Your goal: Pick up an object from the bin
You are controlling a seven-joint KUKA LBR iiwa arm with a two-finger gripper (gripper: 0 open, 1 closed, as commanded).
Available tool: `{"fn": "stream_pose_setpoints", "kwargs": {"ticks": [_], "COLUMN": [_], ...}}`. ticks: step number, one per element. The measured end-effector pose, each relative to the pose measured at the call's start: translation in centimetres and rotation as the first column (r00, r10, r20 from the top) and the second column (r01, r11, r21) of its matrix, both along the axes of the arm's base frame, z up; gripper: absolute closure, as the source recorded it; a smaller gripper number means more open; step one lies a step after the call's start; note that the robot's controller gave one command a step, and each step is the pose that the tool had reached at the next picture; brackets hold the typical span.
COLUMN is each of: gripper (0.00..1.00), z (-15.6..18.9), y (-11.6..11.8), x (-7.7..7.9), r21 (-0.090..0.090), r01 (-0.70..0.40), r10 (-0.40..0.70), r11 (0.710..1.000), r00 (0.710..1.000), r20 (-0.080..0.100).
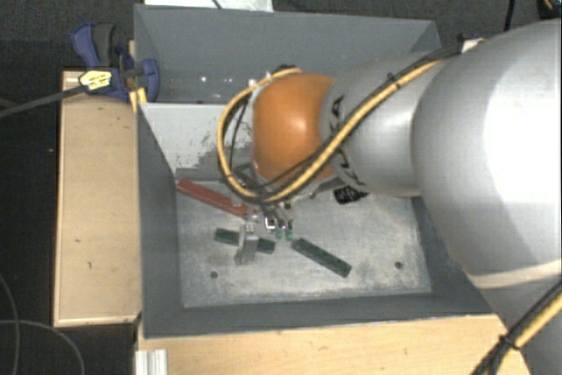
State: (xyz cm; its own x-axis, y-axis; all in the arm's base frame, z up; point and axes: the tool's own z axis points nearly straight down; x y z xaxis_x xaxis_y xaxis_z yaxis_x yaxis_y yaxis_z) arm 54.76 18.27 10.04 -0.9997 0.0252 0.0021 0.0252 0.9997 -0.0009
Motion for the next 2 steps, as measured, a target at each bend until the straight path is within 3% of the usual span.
{"fn": "stream_pose_setpoints", "kwargs": {"ticks": [1, 2], "gripper": [0.0, 0.0], "z": [-3.08, -3.03], "y": [-0.01, -0.02], "x": [-1.62, -1.58], "r21": [0.0, 0.001], "r01": [0.217, 0.219], "r10": [-0.217, -0.219], "r11": [0.976, 0.976], "r00": [0.976, 0.976], "r20": [-0.001, 0.0]}}
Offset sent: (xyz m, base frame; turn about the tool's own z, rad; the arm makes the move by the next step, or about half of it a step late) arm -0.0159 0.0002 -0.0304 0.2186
